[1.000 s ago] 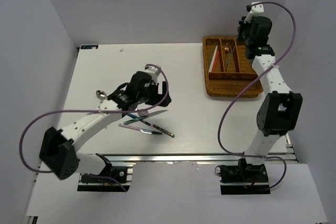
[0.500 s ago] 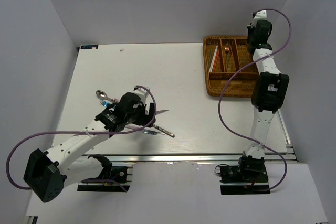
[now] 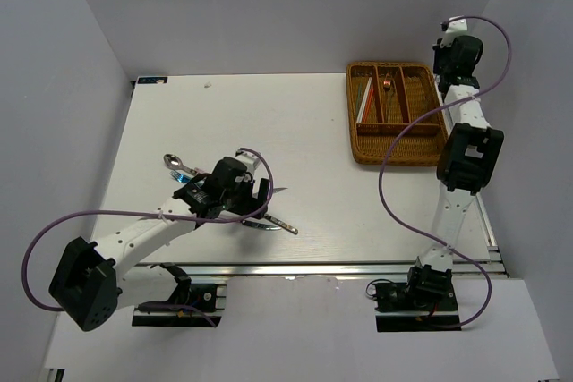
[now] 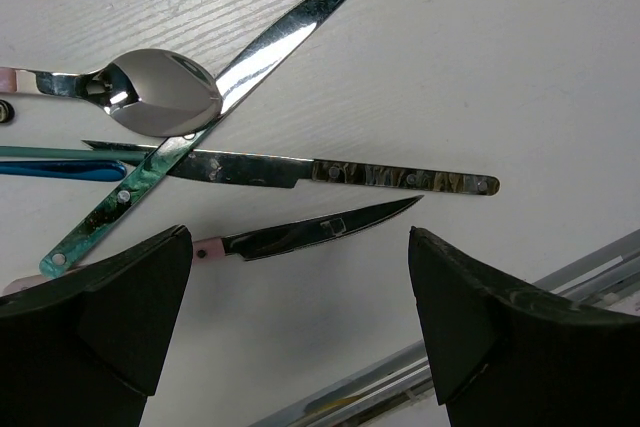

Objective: Sort the eating utensils into containers

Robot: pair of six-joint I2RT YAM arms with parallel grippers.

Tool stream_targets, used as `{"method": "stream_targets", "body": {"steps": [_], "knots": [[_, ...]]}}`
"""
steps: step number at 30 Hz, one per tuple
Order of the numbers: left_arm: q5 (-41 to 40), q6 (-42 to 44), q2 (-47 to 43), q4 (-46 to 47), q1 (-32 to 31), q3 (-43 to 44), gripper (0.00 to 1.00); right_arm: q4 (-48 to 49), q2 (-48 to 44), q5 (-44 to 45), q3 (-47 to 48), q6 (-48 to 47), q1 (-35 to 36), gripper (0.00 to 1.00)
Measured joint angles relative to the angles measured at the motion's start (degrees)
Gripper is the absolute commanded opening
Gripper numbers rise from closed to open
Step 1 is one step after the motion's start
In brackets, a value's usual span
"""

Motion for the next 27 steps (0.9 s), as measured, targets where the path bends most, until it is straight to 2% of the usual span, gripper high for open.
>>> {"method": "stream_targets", "body": {"steps": [2, 4, 5, 7, 8, 10, 16, 23, 27], "knots": [[0.0, 0.0, -0.1, 0.0, 0.0, 0.0, 0.98, -0.1, 0.2, -1.7, -0.7, -0.1, 0.1, 0.03], [-0.3, 0.0, -0.4, 0.0, 0.0, 0.0, 0.98, 0.0, 0.9, -2.8, -0.7, -0.1, 0.3, 0.14], [-0.6, -0.1, -0.7, 0.0, 0.0, 0.0, 0.98, 0.0, 1.3, -3.1, -0.7, -0.1, 0.4, 0.3], [-2.0, -0.4, -1.4, -0.1, 0.0, 0.0, 0.98, 0.0, 2.1, -3.1, -0.7, 0.0, 0.6, 0.52], [-3.0, -0.7, -1.8, -0.1, 0.0, 0.0, 0.98, 0.0, 2.6, -3.0, -0.7, 0.2, 0.7, 0.7], [-6.0, -1.5, -2.8, -0.3, 0.0, 0.0, 0.98, -0.1, 3.3, -2.7, -0.7, 0.7, 0.7, 0.89], [-16.6, -6.6, -4.7, -1.9, 0.1, 0.1, 0.98, -1.4, 3.7, -1.5, 0.9, 4.0, 0.8, 0.89], [-28.8, -13.4, -0.8, -8.0, 4.1, 4.4, 0.98, -3.7, 1.6, 4.0, 5.0, 11.1, 4.0, 0.89], [-34.2, -17.7, 0.3, -11.3, 6.1, 7.4, 0.97, -7.1, -6.9, 6.4, -2.0, 16.7, 10.0, 0.89]]}}
